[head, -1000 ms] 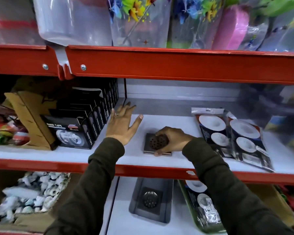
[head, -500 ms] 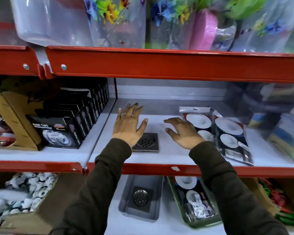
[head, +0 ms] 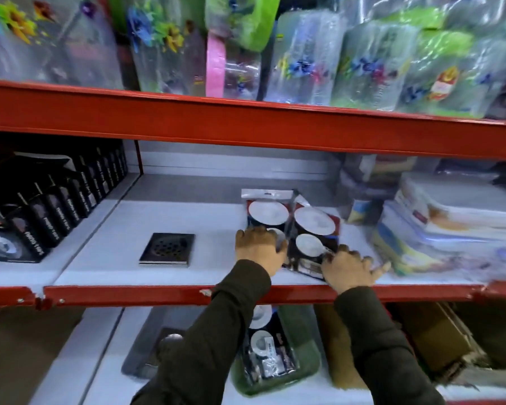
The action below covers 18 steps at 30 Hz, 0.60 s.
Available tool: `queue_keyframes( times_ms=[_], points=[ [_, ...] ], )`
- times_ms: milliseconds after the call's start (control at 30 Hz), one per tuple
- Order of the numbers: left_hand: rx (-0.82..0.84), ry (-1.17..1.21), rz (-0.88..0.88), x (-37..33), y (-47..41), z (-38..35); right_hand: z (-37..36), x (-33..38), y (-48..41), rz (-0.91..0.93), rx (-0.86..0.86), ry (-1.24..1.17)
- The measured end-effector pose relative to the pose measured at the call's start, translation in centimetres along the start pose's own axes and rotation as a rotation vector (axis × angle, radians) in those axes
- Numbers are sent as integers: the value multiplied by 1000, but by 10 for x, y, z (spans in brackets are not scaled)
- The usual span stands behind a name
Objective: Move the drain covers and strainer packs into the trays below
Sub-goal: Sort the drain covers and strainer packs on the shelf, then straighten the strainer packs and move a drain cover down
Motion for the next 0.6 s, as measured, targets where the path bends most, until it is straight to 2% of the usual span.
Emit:
queue_keyframes(
  times_ms=[133,300,367,467,600],
  points=[
    [24,-33,21,-15,1,-16,-4,-1,-4,85,11,-121],
    [-137,-66,146,-3,13,10,11,27,-7,318,4,-454],
    [-107,-80,246,8,16,14,8,40,-7,383,35,-477],
    [27,-64,405,28,23,4,-2,54,-3,428,85,-433],
    [55,191,467,39,28,-8,-7,50,-6,407,41,-457]
  ],
)
Point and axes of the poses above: each hand's wrist, its own y-axis away from the middle knuckle, its own z-axis out of the back of the hand, x = y × z, the point moved 6 cm from there along -y, towards the middle knuckle, and after that the axes turned 8 degrees about y, right-handed, at the moved point
